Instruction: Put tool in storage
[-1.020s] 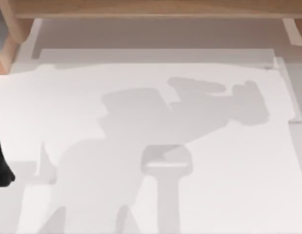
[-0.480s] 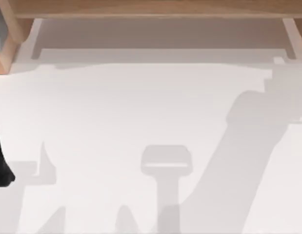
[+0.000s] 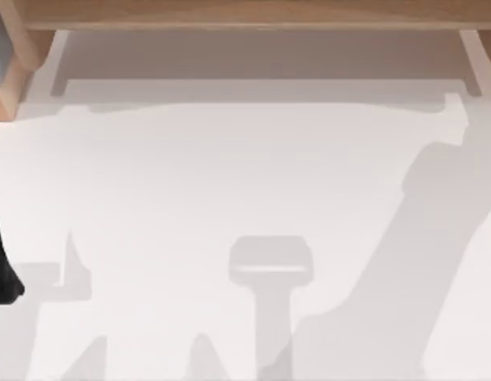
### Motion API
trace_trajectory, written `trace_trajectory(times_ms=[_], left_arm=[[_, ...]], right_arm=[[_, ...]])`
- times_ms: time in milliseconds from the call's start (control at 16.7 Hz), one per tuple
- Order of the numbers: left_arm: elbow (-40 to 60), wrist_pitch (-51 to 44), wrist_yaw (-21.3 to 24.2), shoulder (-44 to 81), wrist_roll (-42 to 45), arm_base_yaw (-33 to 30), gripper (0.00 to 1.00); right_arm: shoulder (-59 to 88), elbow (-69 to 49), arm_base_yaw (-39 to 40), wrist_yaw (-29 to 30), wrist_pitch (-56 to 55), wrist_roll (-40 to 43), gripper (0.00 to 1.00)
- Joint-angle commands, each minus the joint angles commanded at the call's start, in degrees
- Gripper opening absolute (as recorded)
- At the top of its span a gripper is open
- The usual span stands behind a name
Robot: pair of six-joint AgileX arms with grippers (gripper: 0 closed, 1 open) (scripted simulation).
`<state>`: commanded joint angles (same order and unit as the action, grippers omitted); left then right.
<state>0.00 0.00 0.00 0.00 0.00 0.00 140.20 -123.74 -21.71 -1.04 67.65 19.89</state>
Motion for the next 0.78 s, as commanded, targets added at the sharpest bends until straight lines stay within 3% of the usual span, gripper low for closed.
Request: trace_trajectory(times_ms=[420, 780], left_arm=[[0.0, 0.0, 0.0, 0.0, 0.0, 0.0, 1.0], [0.0, 0.0, 0.0, 0.0, 0.0, 0.0, 1.0]], right_arm=[[-4.53, -4.52, -0.65, -3.92, 0.43, 2.05, 0.0], [-1.39, -2.44, 0.12, -1.15, -0.89, 2.41, 0.0]])
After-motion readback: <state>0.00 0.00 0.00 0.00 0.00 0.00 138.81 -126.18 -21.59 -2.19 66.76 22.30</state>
